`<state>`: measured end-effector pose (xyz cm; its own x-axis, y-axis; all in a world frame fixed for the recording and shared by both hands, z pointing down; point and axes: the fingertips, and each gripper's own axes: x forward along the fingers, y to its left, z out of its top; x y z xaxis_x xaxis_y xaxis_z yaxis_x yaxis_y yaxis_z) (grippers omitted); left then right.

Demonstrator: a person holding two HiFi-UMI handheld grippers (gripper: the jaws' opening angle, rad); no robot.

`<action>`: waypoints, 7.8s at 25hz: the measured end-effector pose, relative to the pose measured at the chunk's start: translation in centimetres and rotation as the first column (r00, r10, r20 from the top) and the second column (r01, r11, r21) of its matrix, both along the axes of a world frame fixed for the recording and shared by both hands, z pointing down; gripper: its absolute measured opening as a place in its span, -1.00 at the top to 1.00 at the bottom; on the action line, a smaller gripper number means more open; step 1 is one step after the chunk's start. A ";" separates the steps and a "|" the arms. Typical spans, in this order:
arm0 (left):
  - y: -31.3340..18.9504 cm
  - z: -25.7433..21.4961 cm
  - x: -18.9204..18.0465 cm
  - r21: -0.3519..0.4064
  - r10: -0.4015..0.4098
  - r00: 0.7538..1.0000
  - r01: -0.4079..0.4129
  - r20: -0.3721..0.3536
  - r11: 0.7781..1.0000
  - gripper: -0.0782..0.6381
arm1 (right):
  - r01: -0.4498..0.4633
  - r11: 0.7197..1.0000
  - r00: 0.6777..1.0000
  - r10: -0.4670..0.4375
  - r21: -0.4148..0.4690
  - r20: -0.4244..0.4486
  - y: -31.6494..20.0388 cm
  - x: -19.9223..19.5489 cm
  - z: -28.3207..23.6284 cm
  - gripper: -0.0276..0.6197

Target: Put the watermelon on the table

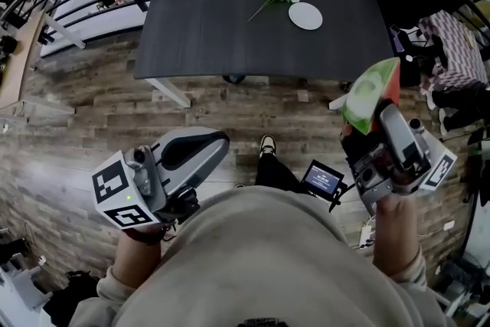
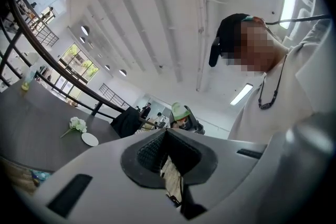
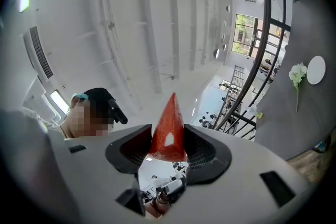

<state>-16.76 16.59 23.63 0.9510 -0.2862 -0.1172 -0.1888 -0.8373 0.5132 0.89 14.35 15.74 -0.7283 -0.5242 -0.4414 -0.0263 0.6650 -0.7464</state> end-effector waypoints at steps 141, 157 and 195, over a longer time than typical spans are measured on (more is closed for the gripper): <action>-47.4 11.0 18.8 -0.174 0.067 0.979 -0.033 0.194 0.984 0.76 | -0.133 0.842 0.271 -0.476 -0.523 -0.836 -44.7 18.0 48.8 0.28; -47.6 11.4 17.8 -0.184 0.041 0.980 -0.004 0.196 0.983 0.76 | -0.108 0.850 -0.068 -0.523 -0.515 -0.849 -44.6 17.5 51.3 0.30; -47.0 11.8 16.5 -0.205 0.032 0.979 0.010 0.201 0.979 0.76 | -0.136 0.855 -0.151 -0.517 -0.500 -0.843 -43.7 17.7 53.1 0.18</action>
